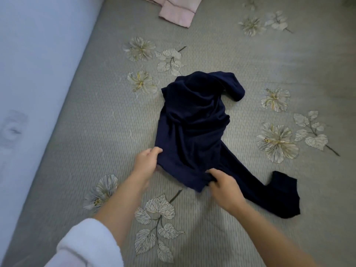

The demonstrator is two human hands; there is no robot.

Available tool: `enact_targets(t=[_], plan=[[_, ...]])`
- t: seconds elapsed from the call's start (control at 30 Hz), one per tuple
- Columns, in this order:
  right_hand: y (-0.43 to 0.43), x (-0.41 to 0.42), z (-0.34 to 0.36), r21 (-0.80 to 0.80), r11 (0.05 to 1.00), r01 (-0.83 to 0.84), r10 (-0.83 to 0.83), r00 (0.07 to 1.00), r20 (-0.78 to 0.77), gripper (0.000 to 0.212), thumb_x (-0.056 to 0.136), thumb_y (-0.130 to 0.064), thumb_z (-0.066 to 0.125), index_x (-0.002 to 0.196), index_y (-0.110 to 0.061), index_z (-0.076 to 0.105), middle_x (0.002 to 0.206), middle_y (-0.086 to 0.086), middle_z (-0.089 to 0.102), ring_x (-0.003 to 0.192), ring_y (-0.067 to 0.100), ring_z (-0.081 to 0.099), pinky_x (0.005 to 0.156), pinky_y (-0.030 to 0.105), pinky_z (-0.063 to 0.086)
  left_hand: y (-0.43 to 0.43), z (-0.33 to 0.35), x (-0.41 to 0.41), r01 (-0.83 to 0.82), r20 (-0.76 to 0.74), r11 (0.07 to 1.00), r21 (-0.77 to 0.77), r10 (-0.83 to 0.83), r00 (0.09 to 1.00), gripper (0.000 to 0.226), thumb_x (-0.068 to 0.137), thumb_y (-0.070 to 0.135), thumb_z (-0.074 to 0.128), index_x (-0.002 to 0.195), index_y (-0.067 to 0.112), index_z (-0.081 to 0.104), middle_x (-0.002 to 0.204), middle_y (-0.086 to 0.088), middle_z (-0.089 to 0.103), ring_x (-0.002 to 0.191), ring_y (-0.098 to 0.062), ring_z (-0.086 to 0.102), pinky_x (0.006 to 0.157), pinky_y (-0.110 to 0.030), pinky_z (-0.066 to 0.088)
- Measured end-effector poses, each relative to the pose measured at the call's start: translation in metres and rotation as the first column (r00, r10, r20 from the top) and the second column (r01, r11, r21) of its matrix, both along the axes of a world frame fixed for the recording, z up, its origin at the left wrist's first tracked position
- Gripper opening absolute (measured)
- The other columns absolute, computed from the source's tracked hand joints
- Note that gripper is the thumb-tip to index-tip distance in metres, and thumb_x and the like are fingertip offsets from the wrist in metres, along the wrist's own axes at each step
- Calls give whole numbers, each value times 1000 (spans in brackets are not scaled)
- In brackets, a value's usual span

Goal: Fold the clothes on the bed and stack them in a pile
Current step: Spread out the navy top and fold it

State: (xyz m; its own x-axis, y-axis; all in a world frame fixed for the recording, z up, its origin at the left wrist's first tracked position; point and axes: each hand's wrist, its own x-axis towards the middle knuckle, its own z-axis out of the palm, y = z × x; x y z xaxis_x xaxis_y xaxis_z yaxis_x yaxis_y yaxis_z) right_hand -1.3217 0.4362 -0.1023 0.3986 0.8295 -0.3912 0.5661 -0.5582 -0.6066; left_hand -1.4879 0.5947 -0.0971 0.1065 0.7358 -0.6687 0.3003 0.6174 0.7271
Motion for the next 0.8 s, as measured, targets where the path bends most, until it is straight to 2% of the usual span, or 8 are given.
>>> enact_targets(t=[0.07,0.2,0.27,0.33,0.4,0.53,0.67,0.8], plan=[[4,14,37,93,972,217,-195,961,-196,32,88,-1,46,83,-28,62,73,-8,65,68,10,57,58,23,40,0,31,-5,-130,184,984,-118,151,971,9,88,21,58,80,19,63,77,4,64,68,-7,58,62,-22,46],[12,37,128,98,956,275,-225,907,-355,36,91,1,40,85,-22,68,85,2,71,82,20,64,73,35,50,-8,114,-6,-61,346,997,-46,73,935,11,88,18,56,80,21,63,79,7,64,76,-8,56,69,-25,43],[11,47,175,84,954,288,-233,887,-398,38,93,-4,40,85,-26,71,84,-8,73,83,10,66,76,27,52,-13,160,-2,-40,360,996,75,11,933,12,89,18,55,85,18,67,89,3,68,85,-11,58,78,-29,42],[5,54,221,114,933,341,-266,867,-421,36,94,-9,42,78,-24,70,69,-13,70,68,2,64,65,22,51,-20,206,1,-24,341,980,196,-46,939,16,86,20,57,93,15,70,110,-9,63,100,-19,58,86,-33,39],[-1,62,264,133,904,406,-310,838,-449,31,95,-17,44,74,-21,66,59,-11,64,55,3,61,57,25,44,-29,249,5,45,321,953,300,-145,936,18,81,28,60,86,39,73,132,-2,50,117,-17,51,96,-31,38],[-19,79,341,217,894,392,-270,857,-438,30,96,-22,49,72,-11,63,60,2,60,51,15,59,47,21,38,-39,309,15,230,295,849,476,-401,867,22,86,34,59,89,17,72,88,1,66,81,-7,61,75,-22,43],[-38,98,397,309,913,265,-136,914,-382,13,85,-15,65,94,-6,70,88,17,71,77,31,69,70,38,54,-46,354,36,317,68,689,652,-469,881,29,94,31,56,71,19,67,60,10,56,60,-1,52,59,-16,38],[-62,129,436,269,963,19,49,969,-244,32,70,1,75,99,-11,70,91,5,75,83,20,71,72,27,58,-63,401,51,467,-38,596,654,-590,807,38,72,48,76,96,20,66,88,4,70,79,-10,67,67,-19,49]])
